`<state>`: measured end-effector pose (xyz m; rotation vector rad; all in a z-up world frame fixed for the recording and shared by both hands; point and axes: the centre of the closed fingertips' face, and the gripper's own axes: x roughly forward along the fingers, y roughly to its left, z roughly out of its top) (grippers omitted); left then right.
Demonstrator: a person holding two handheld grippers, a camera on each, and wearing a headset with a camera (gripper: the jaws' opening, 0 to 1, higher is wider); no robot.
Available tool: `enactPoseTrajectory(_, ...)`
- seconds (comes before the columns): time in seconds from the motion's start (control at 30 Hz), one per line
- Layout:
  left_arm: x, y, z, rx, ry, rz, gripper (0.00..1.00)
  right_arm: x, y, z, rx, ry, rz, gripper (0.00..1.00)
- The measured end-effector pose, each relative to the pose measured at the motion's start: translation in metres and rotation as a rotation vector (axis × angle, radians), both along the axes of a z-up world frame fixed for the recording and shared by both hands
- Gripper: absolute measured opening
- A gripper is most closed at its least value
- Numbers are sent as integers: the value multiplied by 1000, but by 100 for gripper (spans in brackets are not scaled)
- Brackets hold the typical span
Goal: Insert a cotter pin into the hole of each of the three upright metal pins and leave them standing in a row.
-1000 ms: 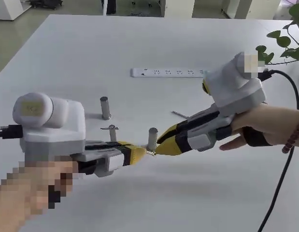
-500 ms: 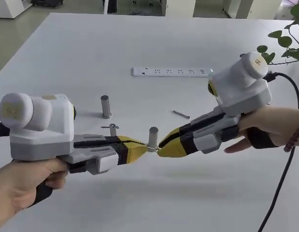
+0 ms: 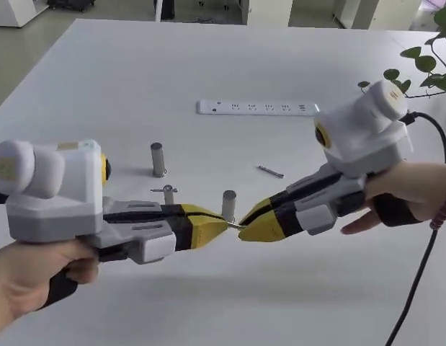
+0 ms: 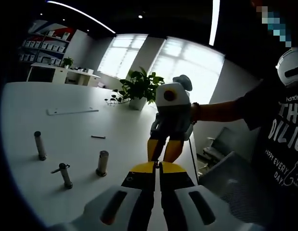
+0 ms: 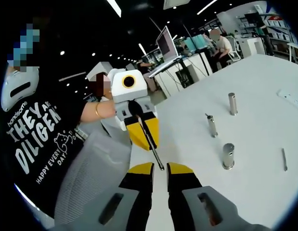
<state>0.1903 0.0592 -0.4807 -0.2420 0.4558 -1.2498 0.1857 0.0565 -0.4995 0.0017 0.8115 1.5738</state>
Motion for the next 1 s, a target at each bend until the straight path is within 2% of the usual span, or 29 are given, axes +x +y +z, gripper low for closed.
enactPoseTrajectory(0.37, -5, -3, 7, -41, 1, -30, 0, -7, 2, 3, 15, 19, 32, 0)
enactPoseTrajectory(0.77, -10, -3, 8, -50, 10, -53, 0, -11, 2, 8, 37, 43, 46, 0)
enactPoseTrajectory(0.9, -10, -3, 7, -47, 9, -56, 0, -11, 1, 9, 44, 33, 50, 0)
enactPoseTrajectory(1.0, -9, -3, 7, -46, 5, -52, 0, -10, 2, 10, 55, -13, 58, 0)
